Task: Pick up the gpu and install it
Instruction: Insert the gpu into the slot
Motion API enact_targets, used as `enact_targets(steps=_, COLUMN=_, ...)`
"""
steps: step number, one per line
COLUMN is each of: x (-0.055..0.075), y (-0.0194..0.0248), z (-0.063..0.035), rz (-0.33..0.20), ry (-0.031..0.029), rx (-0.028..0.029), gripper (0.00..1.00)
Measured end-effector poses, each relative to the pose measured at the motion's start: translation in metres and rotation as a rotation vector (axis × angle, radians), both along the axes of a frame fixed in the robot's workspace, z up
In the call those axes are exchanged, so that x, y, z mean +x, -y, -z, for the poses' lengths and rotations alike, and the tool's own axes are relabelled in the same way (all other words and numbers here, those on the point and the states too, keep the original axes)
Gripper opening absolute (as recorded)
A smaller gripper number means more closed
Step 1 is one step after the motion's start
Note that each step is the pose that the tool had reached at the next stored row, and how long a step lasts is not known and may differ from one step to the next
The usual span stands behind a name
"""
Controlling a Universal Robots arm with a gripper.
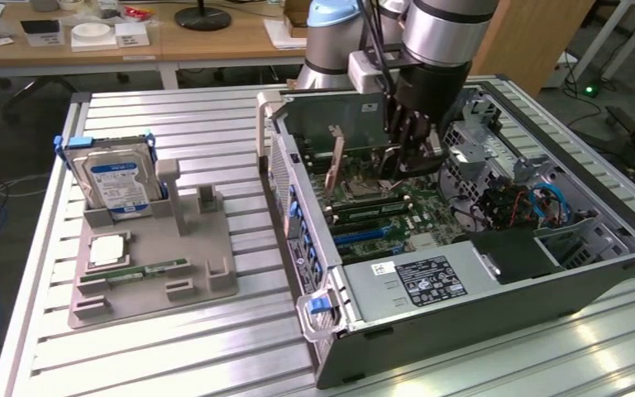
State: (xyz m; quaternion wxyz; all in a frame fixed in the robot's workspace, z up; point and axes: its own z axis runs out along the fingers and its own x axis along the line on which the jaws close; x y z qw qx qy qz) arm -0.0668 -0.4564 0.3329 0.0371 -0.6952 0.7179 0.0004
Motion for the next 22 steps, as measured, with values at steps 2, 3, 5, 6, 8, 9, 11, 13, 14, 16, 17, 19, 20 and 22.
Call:
enact_targets(steps=2, x=0.000, y=0.0000, z=0.0018, rz=0.000, ry=-0.0001, rx=0.0000, gripper=0.28)
enact_targets(steps=3, x=0.000, y=0.0000, z=0.0034, rz=0.000, ry=-0.0001, rx=0.0000, gripper=0.28)
enact_targets(steps=5, x=0.000, y=0.0001, z=0.0070, rz=0.000, ry=-0.0001, rx=0.0001, gripper=0.28)
enact_targets(steps=6, x=0.000, y=0.0003, z=0.0087, rz=0.000, ry=-0.0001, rx=-0.0001, gripper=0.28)
enact_targets(steps=8, x=0.000, y=0.0006, z=0.0125, rz=0.000, ry=0.0000, rx=-0.0001, gripper=0.28)
enact_targets(steps=9, x=-0.001, y=0.0006, z=0.0143, rz=0.000, ry=0.0000, rx=-0.0001, gripper=0.28)
enact_targets(steps=11, x=-0.001, y=0.0006, z=0.0179, rz=0.000, ry=0.0000, rx=0.0000, gripper=0.28)
enact_targets(steps=13, x=-0.001, y=0.0006, z=0.0212, rz=0.000, ry=-0.0001, rx=0.0002, gripper=0.28)
enact_targets(steps=14, x=-0.001, y=0.0006, z=0.0223, rz=0.000, ry=-0.0001, rx=0.0001, gripper=0.28)
enact_targets(steps=16, x=-0.001, y=0.0007, z=0.0232, rz=0.000, ry=-0.0002, rx=0.0000, gripper=0.28)
enact_targets(steps=17, x=-0.001, y=0.0007, z=0.0234, rz=0.000, ry=-0.0002, rx=0.0000, gripper=0.28)
enact_targets(steps=19, x=-0.001, y=0.0006, z=0.0249, rz=0.000, ry=-0.0003, rx=0.0003, gripper=0.28)
enact_targets(steps=20, x=-0.001, y=0.0007, z=0.0260, rz=0.000, ry=-0.0005, rx=0.0003, gripper=0.28)
enact_targets(steps=22, x=-0.001, y=0.0007, z=0.0281, rz=0.000, ry=-0.0007, rx=0.0000, gripper=0.28)
